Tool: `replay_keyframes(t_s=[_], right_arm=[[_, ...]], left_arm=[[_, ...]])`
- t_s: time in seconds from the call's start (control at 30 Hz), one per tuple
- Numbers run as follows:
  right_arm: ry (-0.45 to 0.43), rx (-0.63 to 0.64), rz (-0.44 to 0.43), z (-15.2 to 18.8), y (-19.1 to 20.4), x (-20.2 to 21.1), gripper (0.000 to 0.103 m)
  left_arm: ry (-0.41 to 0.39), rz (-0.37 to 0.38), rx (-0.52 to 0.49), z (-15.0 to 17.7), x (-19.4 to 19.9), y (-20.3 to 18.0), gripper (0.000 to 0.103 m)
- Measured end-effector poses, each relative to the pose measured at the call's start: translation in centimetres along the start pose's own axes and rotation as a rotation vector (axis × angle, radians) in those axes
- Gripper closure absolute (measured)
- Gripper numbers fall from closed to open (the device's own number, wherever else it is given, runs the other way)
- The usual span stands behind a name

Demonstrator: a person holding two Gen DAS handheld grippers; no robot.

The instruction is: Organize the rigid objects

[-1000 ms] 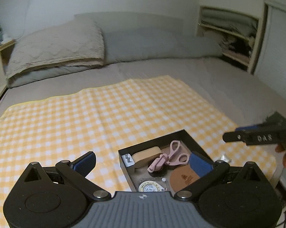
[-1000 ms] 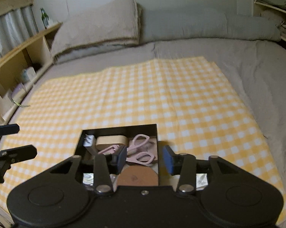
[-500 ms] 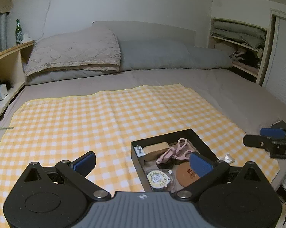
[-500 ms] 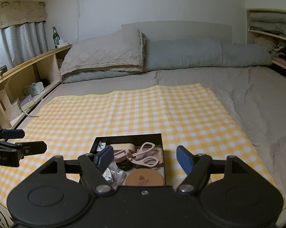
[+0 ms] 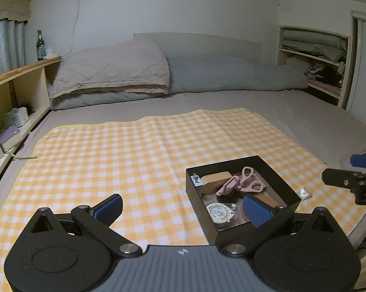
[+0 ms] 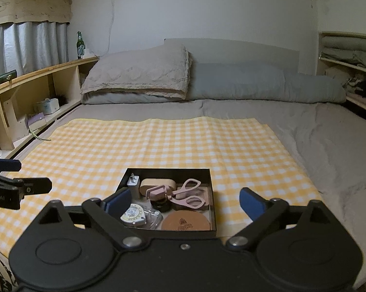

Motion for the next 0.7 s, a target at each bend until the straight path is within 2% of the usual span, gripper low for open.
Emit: replay_keyframes(t_s=[0.13, 0.7], right_arm=[[-0.018, 0.005, 0.002, 0.1, 0.2, 0.3, 0.001], [-0.043, 0.035, 0.008, 0.4, 0.8, 0.7, 0.0]], left_arm=[[-0.01, -0.018, 0.004, 0.2, 0.4, 0.3, 0.0], [-0.027, -0.007, 0.026, 0.4, 1.1, 0.5, 0.0]])
Point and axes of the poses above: each gripper's, at about its wrist camera, not at the fingertips, and x roughly against the way its jaws point, y to its left, z to its underside, the point moved 6 cm from there along -x, roughly the way its jaws point, and after that the axes turned 1 degree about -y, right-handed, at the moved point
